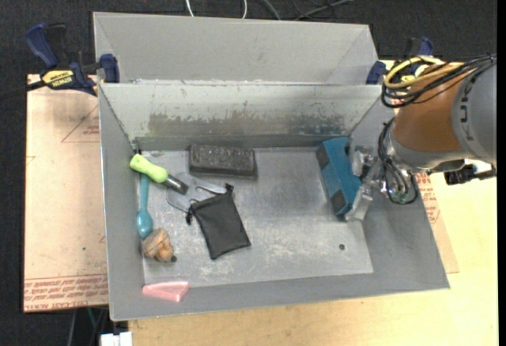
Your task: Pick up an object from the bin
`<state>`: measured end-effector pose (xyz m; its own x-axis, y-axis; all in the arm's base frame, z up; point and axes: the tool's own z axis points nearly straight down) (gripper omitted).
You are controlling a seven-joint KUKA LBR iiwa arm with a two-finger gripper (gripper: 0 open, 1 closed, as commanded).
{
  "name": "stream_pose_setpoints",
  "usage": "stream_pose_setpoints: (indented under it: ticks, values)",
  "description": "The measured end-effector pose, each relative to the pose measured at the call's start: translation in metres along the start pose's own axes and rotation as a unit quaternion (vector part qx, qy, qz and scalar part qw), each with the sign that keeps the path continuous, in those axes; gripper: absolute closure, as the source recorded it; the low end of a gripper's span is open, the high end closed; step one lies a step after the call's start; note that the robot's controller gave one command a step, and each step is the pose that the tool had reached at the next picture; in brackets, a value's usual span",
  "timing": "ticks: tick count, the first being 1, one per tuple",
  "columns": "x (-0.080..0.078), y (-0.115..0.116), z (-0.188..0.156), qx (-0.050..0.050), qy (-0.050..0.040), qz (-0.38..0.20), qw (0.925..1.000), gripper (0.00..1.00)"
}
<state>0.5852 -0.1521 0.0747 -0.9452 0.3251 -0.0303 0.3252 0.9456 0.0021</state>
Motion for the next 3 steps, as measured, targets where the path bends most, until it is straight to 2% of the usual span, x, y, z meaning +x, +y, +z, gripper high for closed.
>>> stream_pose_setpoints:
  ticks: [1, 2, 3]
  values:
    - [0.022, 0.031, -0.003, 0.003, 0.0039, 0.227, 0.9738, 1.0]
    - [0.022, 0.031, -0.003, 0.003, 0.0039, 0.227, 0.9738, 1.0]
    - [0.029, 0.029, -0.032, 0.009, 0.018, 0.227, 0.9738, 1.0]
